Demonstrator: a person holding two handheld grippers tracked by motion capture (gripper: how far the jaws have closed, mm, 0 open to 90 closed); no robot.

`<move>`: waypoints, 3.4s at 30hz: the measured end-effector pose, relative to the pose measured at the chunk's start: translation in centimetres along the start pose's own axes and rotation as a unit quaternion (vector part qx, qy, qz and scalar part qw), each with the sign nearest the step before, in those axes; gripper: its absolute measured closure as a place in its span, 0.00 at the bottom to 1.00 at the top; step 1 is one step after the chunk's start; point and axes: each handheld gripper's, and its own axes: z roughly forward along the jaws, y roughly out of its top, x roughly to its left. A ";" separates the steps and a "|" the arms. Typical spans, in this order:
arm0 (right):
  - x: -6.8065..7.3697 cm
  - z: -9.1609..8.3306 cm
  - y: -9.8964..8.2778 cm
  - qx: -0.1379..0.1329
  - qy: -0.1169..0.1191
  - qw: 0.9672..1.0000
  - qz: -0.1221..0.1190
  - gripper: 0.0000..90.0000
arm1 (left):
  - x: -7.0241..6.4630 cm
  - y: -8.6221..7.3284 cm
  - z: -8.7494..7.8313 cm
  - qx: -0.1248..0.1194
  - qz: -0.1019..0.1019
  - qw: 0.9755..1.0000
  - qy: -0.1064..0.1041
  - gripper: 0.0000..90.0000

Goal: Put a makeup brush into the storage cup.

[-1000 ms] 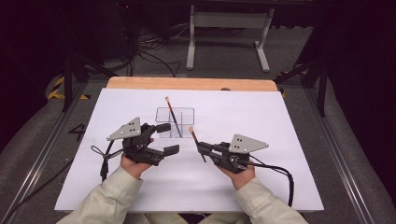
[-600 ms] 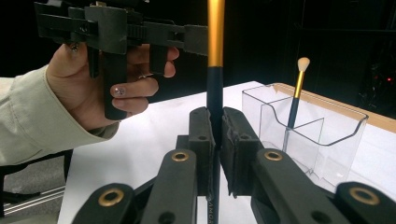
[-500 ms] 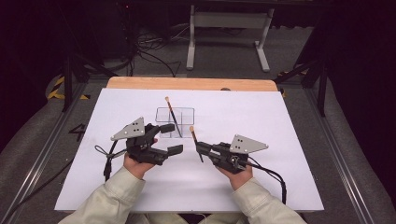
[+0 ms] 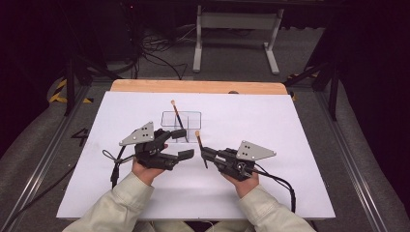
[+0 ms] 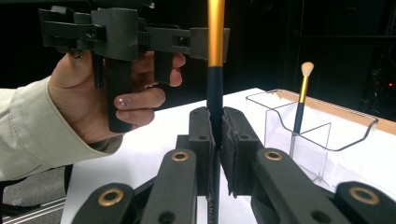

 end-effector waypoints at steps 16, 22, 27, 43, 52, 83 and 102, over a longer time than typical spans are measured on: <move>0.1 0.8 -0.6 0.008 -0.004 1.000 0.001 0.92 | 0.3 -0.2 1.4 0.005 -0.022 1.000 -0.003 0.42; 0.2 0.8 -0.6 0.008 -0.003 1.000 0.001 0.92 | 0.4 -0.3 1.7 0.019 -0.031 0.999 -0.001 0.52; 0.2 0.9 -0.6 0.007 -0.002 1.000 0.002 0.92 | 0.3 -0.3 1.6 0.021 -0.031 0.999 -0.007 0.65; 0.3 1.0 -0.7 0.009 -0.003 1.000 0.003 0.91 | -0.4 -0.2 1.7 0.032 -0.011 0.999 0.013 0.92; -0.4 0.2 0.0 0.010 -0.025 1.000 0.005 0.45 | -0.5 1.0 1.1 0.040 0.009 0.998 0.047 0.92; -2.8 -5.2 0.3 0.050 -0.109 0.993 0.000 0.07 | 1.5 5.4 0.1 0.038 0.017 0.996 0.083 0.93; -3.5 -9.0 -0.8 0.064 -0.160 0.985 0.006 0.05 | 2.6 6.9 -0.2 0.055 0.033 0.990 0.124 0.93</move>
